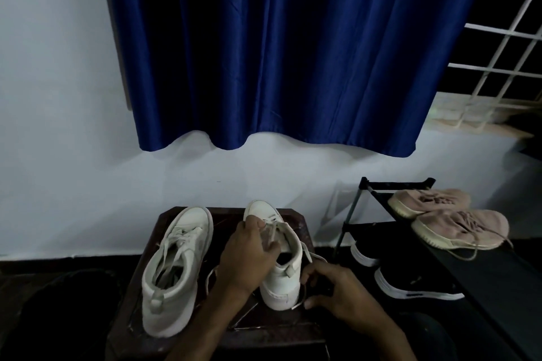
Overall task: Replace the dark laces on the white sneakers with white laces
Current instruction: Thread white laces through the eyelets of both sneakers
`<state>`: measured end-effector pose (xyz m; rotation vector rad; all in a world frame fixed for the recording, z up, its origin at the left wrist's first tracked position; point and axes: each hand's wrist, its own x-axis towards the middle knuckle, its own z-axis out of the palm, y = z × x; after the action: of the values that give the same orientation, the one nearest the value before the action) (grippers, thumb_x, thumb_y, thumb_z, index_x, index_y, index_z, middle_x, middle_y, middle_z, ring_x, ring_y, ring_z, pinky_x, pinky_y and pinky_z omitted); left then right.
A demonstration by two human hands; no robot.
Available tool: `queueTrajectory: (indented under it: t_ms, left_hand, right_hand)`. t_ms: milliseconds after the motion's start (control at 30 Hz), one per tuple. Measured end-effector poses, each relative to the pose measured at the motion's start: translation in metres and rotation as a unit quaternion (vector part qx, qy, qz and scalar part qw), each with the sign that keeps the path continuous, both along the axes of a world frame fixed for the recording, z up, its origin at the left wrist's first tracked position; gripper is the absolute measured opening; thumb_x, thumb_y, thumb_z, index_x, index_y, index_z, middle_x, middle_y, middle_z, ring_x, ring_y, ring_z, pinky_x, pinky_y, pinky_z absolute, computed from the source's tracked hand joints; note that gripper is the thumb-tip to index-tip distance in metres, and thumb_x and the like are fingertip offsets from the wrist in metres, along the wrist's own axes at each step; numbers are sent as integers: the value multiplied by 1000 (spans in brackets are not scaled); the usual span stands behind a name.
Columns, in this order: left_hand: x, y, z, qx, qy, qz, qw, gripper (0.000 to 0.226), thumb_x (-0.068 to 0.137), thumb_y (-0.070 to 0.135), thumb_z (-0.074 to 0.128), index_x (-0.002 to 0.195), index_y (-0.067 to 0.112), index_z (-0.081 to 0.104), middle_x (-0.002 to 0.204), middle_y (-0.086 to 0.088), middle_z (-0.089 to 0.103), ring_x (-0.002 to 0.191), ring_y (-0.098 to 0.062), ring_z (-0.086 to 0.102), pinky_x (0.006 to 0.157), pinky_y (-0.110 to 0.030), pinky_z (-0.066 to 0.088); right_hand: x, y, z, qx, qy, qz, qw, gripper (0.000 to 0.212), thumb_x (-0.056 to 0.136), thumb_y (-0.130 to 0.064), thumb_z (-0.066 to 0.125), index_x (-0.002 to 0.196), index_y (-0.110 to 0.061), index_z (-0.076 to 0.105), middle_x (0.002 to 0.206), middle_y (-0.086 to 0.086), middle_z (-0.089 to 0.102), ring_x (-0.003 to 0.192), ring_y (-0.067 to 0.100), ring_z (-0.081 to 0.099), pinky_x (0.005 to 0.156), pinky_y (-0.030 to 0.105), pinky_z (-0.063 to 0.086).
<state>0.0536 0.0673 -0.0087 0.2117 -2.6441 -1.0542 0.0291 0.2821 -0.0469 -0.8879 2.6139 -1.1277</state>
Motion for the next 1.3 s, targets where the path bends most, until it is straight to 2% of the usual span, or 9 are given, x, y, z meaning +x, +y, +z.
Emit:
queueTrajectory:
  t_ms: [233,367,533,767,833,933,1033,1167,1300]
  left_hand:
    - [2,-12,3,-26,30,15,999,27,81,20,60,106,23,50,109,7,61,96,-18,61,78,-36,49]
    - [8,-15,0,-17,57,23,998,22,86,21,60,106,24,52,108,9,62,99,-15,61,78,-33,46]
    - [5,-14,1,-39,45,38,998,23,87,21,59,109,24,52,109,10,63,95,-14,61,69,-27,31]
    - [4,-15,-1,-37,43,53,997,21,88,25,61,108,23,56,107,9,64,96,-17,61,72,-27,36]
    - [3,-16,-1,-30,46,56,997,17,89,29,62,104,23,58,101,9,66,92,-16,62,73,-29,40]
    - [2,-19,-2,-21,46,77,996,18,91,41,61,97,24,64,88,6,71,85,-20,66,76,-35,50]
    - [2,-19,0,13,49,97,994,17,92,36,60,88,22,69,80,3,72,81,-23,66,75,-38,51]
    - [-2,-24,3,84,12,103,991,18,91,27,62,80,16,72,73,2,70,77,-21,64,73,-36,51]
    - [-4,-31,5,157,-12,93,983,21,80,33,63,73,15,72,68,2,70,75,-21,66,76,-40,52]
  right_hand:
    - [-6,0,-24,7,66,25,997,11,71,-30,78,79,-27,71,89,-14,63,90,3,61,82,21,48]
    - [-4,-1,2,-125,48,-61,989,6,80,-25,75,79,-23,70,84,-5,70,81,9,66,77,27,51]
    - [-30,1,108,-457,20,-158,875,16,93,-18,58,96,-1,60,84,9,68,82,23,66,81,35,51]
    - [-60,0,240,-722,-38,-53,689,8,98,-20,52,94,-16,57,72,-3,58,62,8,53,56,21,45]
    - [-64,-5,251,-680,12,-92,728,6,98,-21,53,95,-17,56,69,-5,57,56,6,48,46,19,35]
    - [-67,-33,226,-482,66,-103,868,4,94,-16,60,94,-13,58,71,-1,63,55,8,51,46,19,32]
    - [-68,-66,154,-308,-33,-26,951,8,94,-7,60,97,0,60,86,13,72,63,11,59,50,14,41]
    - [-73,-85,64,-265,-147,23,953,9,94,-3,59,94,5,58,91,29,70,79,25,67,74,30,52]
    - [-73,-85,41,-304,-180,24,935,3,93,-2,59,91,1,58,88,29,70,85,31,69,77,25,51]
